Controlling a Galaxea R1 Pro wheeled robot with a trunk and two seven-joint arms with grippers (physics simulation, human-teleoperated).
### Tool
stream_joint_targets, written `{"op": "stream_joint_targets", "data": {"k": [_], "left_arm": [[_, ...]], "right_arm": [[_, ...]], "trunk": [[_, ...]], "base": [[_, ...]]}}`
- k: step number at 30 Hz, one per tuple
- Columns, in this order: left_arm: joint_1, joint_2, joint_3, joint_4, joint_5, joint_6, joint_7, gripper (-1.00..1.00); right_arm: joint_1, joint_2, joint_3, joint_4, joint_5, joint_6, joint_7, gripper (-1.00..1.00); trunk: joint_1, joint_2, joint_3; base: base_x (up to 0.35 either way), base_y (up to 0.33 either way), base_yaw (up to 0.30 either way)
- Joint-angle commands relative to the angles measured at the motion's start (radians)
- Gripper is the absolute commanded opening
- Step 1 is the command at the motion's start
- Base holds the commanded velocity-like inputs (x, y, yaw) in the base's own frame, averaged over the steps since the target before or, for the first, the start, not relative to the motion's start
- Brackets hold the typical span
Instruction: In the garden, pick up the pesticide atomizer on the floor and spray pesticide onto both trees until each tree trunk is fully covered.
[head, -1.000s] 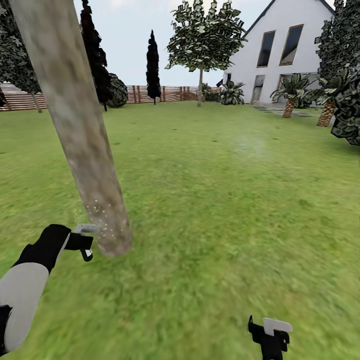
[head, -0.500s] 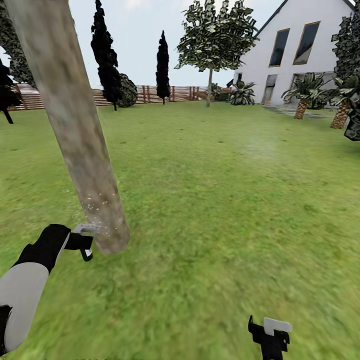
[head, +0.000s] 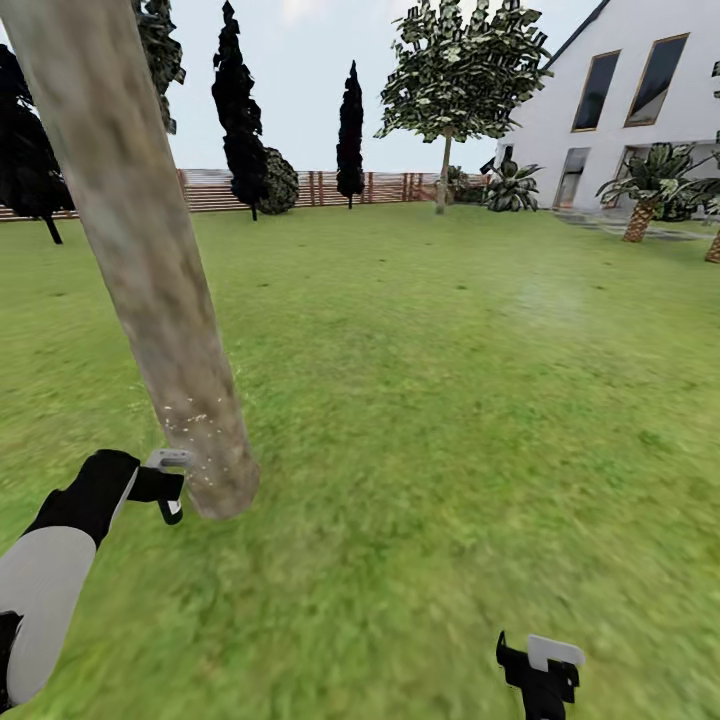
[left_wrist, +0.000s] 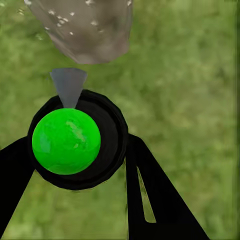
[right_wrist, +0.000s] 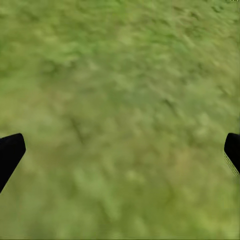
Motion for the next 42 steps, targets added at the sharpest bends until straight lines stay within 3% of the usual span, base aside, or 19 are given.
{"op": "stream_joint_targets", "data": {"k": [1, 17, 22, 25, 28, 30, 33, 35, 42], "left_arm": [[-0.001, 0.0, 0.004, -0.001, -0.01, 0.003, -0.009, -1.0], [0.002, -0.001, 0.001, 0.012, -0.009, 0.002, 0.013, -1.0], [0.003, -0.038, 0.003, 0.016, -0.008, 0.003, 0.021, -1.0], [0.005, -0.026, 0.012, 0.016, -0.009, 0.003, 0.025, -1.0], [0.024, -0.013, 0.014, 0.016, -0.008, 0.002, 0.085, -1.0], [0.03, -0.022, 0.014, 0.016, -0.002, 0.001, 0.109, -1.0], [0.031, -0.06, 0.015, 0.015, -0.003, 0.001, 0.114, -1.0], [0.031, -0.067, 0.017, 0.015, -0.003, 0.001, 0.114, -1.0], [0.079, -0.057, 0.084, 0.013, -0.004, 0.0, 0.115, -1.0]], "right_arm": [[-0.001, 0.0, -0.008, 0.001, 0.01, -0.002, -0.002, 1.0], [-0.001, 0.001, -0.008, 0.001, 0.01, -0.002, -0.003, 1.0], [-0.001, 0.002, -0.007, 0.001, 0.01, -0.002, -0.002, 1.0], [-0.001, 0.002, -0.008, 0.001, 0.01, -0.002, -0.002, 1.0], [-0.001, 0.002, -0.007, 0.001, 0.01, -0.002, -0.002, 1.0], [-0.001, 0.002, -0.006, 0.001, 0.01, -0.002, -0.002, 1.0], [-0.001, 0.002, -0.006, 0.001, 0.01, -0.002, -0.002, 1.0], [-0.001, 0.002, -0.007, 0.001, 0.01, -0.002, -0.002, 1.0], [-0.001, 0.003, -0.006, 0.001, 0.01, -0.002, -0.003, 1.0]], "trunk": [[0.0, 0.0, -0.001], [0.0, 0.0, 0.004], [0.0, 0.0, 0.004], [0.0, 0.0, 0.004], [0.0, 0.0, 0.004], [0.0, 0.0, 0.004], [0.0, 0.0, 0.004], [0.0, 0.0, 0.004], [0.0, 0.0, 0.004]], "base": [[0.242, -0.188, 0.0], [0.084, -0.248, 0.146], [0.165, -0.248, 0.006], [0.225, -0.208, 0.0], [0.234, -0.198, 0.0], [0.238, -0.191, 0.0], [0.239, -0.19, 0.0], [0.24, -0.19, 0.0], [-0.03, -0.208, 0.072]]}}
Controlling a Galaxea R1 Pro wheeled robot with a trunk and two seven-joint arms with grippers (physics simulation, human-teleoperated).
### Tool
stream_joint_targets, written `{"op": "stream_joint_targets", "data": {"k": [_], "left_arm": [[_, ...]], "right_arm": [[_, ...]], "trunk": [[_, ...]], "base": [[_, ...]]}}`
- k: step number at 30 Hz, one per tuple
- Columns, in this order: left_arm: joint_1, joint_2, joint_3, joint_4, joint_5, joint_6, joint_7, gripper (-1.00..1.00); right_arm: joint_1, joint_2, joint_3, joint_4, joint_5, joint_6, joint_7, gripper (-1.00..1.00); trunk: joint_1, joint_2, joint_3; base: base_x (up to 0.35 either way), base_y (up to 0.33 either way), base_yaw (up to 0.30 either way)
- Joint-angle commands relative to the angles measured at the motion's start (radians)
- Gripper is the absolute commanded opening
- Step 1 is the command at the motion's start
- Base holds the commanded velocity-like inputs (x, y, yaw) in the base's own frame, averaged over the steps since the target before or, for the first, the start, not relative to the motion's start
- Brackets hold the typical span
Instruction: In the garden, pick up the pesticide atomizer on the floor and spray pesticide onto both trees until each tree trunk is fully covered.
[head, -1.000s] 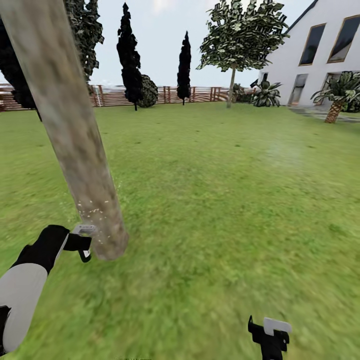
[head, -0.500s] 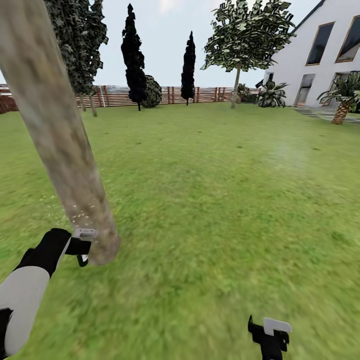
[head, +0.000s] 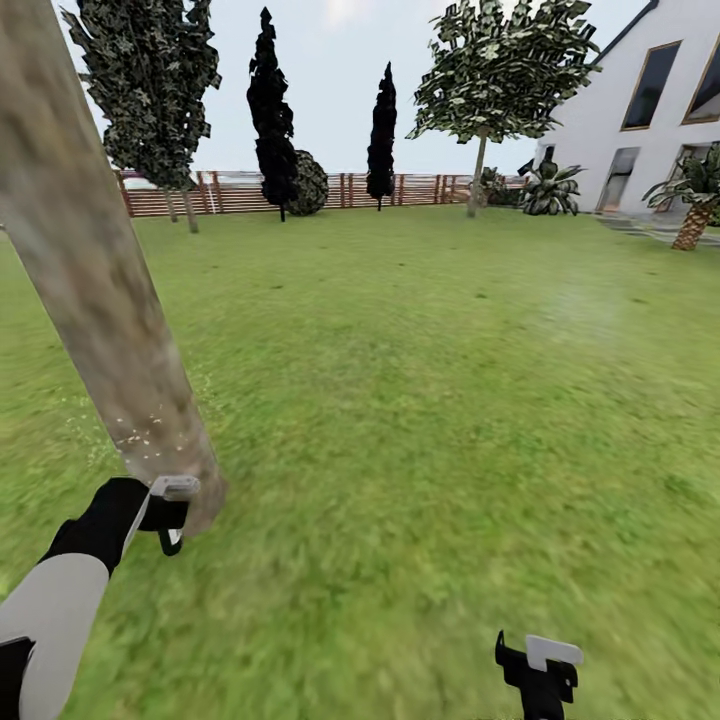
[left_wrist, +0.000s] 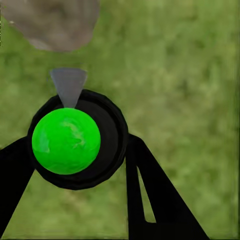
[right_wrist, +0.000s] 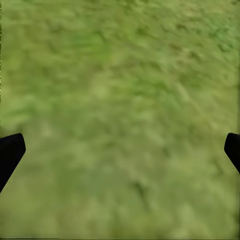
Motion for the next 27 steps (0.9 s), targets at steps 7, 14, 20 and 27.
{"op": "stream_joint_targets", "data": {"k": [7, 14, 20, 27], "left_arm": [[0.004, -0.001, 0.011, 0.0, -0.011, 0.003, 0.082, -1.0], [0.101, -0.014, 0.035, 0.028, 0.086, -0.016, 0.126, -1.0], [0.176, -0.015, 0.054, 0.029, 0.151, -0.126, 0.13, -1.0], [0.177, -0.009, 0.094, 0.022, 0.155, -0.132, 0.129, -1.0]], "right_arm": [[0.0, 0.0, -0.008, 0.001, 0.01, -0.002, -0.002, 1.0], [0.0, 0.0, -0.008, 0.001, 0.011, -0.002, -0.001, 1.0], [0.0, 0.0, -0.008, 0.001, 0.01, -0.002, -0.001, 1.0], [0.0, 0.0, -0.008, 0.001, 0.01, -0.002, -0.001, 1.0]], "trunk": [[-0.001, 0.0, -0.001], [-0.001, 0.0, -0.001], [-0.001, 0.0, -0.001], [-0.001, 0.0, -0.001]], "base": [[-0.128, -0.142, 0.269], [0.009, -0.007, 0.118], [0.236, -0.148, 0.0], [0.318, -0.042, 0.0]]}}
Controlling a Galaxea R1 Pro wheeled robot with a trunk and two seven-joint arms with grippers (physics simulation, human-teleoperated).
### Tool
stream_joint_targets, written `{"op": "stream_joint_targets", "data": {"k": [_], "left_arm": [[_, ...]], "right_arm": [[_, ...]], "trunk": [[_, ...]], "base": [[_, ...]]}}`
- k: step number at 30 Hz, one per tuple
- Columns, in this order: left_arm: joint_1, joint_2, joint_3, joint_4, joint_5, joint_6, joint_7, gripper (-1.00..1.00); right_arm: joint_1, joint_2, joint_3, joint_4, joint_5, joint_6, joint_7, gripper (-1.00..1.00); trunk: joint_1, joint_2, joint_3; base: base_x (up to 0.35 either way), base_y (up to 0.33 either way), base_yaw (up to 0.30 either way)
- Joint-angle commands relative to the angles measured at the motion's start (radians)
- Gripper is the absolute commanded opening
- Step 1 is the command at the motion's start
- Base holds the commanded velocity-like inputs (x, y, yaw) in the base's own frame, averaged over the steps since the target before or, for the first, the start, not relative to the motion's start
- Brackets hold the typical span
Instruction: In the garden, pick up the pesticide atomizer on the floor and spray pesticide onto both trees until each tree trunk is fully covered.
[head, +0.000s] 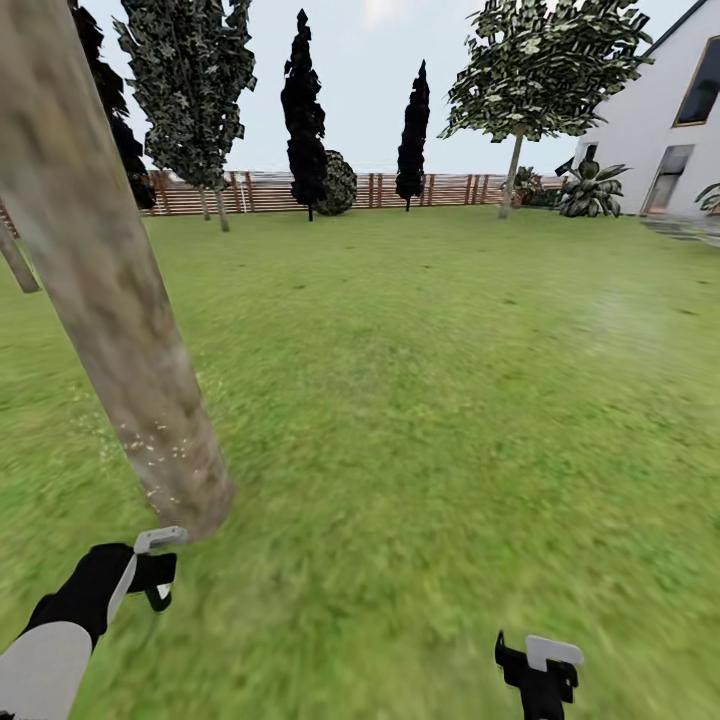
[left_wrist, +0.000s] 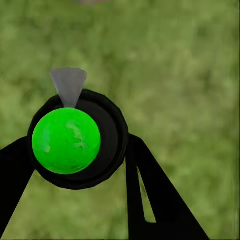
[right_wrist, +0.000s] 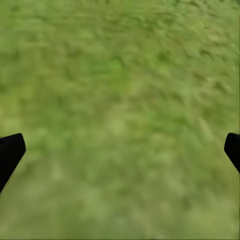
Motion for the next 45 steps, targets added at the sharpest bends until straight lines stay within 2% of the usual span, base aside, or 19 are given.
{"op": "stream_joint_targets", "data": {"k": [1, 4, 7, 14, 19, 29, 36, 45], "left_arm": [[-0.001, 0.0, 0.023, -0.003, -0.008, -0.001, -0.01, -1.0], [-0.001, -0.004, 0.029, 0.006, -0.009, -0.084, -0.01, -1.0], [-0.001, -0.006, 0.03, 0.009, -0.007, -0.114, -0.016, -1.0], [0.001, -0.003, 0.035, 0.009, -0.008, -0.116, -0.014, -1.0], [0.001, -0.012, 0.035, 0.009, -0.006, -0.118, -0.009, -1.0], [0.001, -0.01, 0.036, 0.009, -0.012, -0.115, -0.008, -1.0], [0.001, -0.01, 0.033, 0.009, -0.016, -0.107, 0.018, -1.0], [0.001, -0.011, 0.03, 0.009, -0.016, -0.105, 0.02, -1.0]], "right_arm": [[-0.001, 0.0, -0.008, 0.001, 0.01, -0.003, -0.003, 1.0], [-0.001, 0.0, -0.008, 0.001, 0.01, -0.003, -0.003, 1.0], [-0.001, 0.0, -0.007, 0.001, 0.01, -0.003, -0.003, 1.0], [-0.001, 0.0, -0.008, 0.001, 0.01, -0.003, -0.003, 1.0], [-0.001, 0.0, -0.007, 0.001, 0.01, -0.002, -0.003, 1.0], [-0.001, 0.0, -0.007, 0.001, 0.01, -0.003, -0.003, 1.0], [-0.001, 0.002, -0.007, 0.001, 0.01, -0.003, -0.003, 1.0], [-0.001, 0.003, -0.007, 0.001, 0.01, -0.003, -0.003, 1.0]], "trunk": [[0.0, 0.0, -0.001], [0.0, 0.0, -0.001], [0.0, 0.0, -0.001], [0.0, 0.0, -0.001], [0.0, 0.0, -0.001], [0.0, 0.0, -0.001], [0.0, 0.0, -0.001], [0.0, 0.0, -0.001]], "base": [[0.316, -0.001, 0.0], [0.205, 0.0, 0.013], [0.03, 0.0, 0.206], [0.006, -0.019, 0.207], [0.08, -0.24, 0.009], [0.094, -0.254, 0.007], [0.192, -0.218, 0.255], [0.178, -0.226, 0.268]]}}
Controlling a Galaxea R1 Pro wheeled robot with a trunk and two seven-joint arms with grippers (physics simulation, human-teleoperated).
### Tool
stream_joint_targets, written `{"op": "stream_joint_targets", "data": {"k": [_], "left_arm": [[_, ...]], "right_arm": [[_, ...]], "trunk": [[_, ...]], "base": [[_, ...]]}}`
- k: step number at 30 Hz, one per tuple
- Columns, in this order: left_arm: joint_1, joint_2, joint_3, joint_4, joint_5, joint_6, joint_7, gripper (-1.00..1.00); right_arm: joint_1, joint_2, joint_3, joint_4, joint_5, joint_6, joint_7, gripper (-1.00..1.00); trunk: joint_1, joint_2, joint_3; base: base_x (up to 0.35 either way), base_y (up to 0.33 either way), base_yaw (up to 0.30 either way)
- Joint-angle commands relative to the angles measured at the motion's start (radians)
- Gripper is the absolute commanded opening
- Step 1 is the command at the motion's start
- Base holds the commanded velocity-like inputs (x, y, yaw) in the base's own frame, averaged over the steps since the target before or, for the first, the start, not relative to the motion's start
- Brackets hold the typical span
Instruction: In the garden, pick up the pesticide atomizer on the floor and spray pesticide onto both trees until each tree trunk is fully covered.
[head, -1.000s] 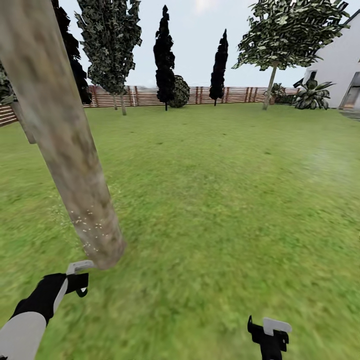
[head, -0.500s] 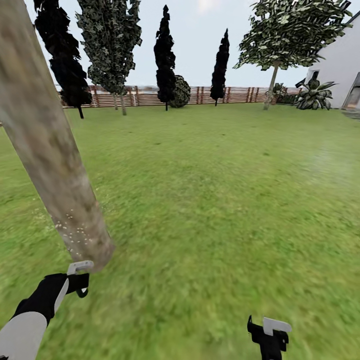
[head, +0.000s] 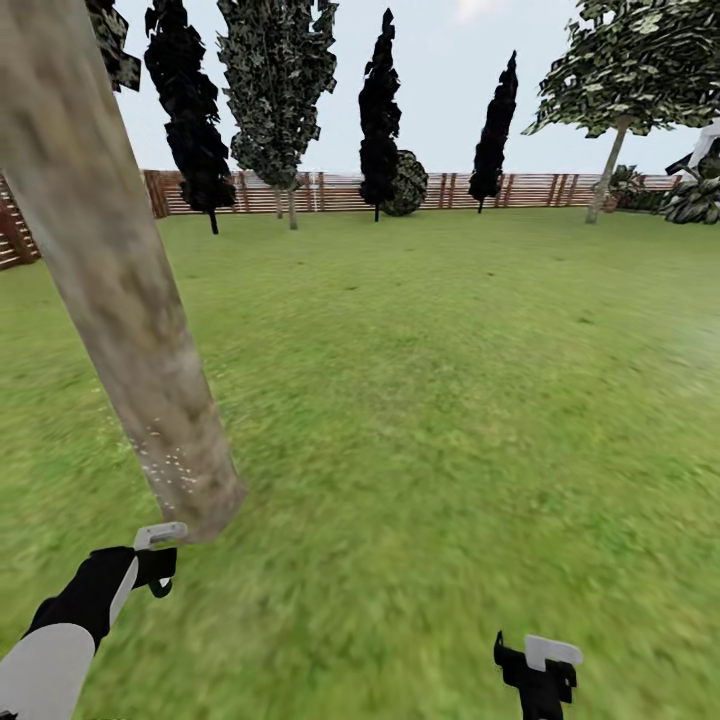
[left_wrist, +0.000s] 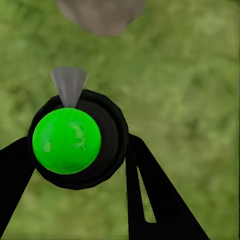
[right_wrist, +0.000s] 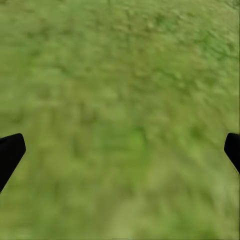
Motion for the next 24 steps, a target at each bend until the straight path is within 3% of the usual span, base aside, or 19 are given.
{"op": "stream_joint_targets", "data": {"k": [1, 8, 20, 24], "left_arm": [[-0.001, -0.001, 0.006, -0.002, -0.011, 0.004, -0.009, -1.0], [-0.001, -0.001, 0.007, -0.002, -0.011, 0.004, -0.008, -1.0], [-0.001, -0.006, 0.006, -0.002, -0.009, 0.003, -0.001, -1.0], [-0.001, -0.006, 0.006, -0.002, -0.009, 0.003, -0.001, -1.0]], "right_arm": [[0.0, -0.001, -0.008, 0.001, 0.01, -0.002, -0.002, 1.0], [0.0, -0.005, -0.009, 0.001, 0.01, -0.002, -0.003, 1.0], [0.0, -0.005, -0.009, 0.001, 0.01, -0.002, -0.003, 1.0], [0.0, -0.004, -0.009, 0.001, 0.01, -0.002, -0.003, 1.0]], "trunk": [[0.0, 0.0, -0.001], [0.0, 0.0, -0.001], [0.0, 0.0, -0.001], [0.0, 0.0, -0.001]], "base": [[0.178, -0.227, 0.08], [0.152, -0.238, 0.008], [0.007, -0.271, 0.003], [0.0, -0.274, 0.203]]}}
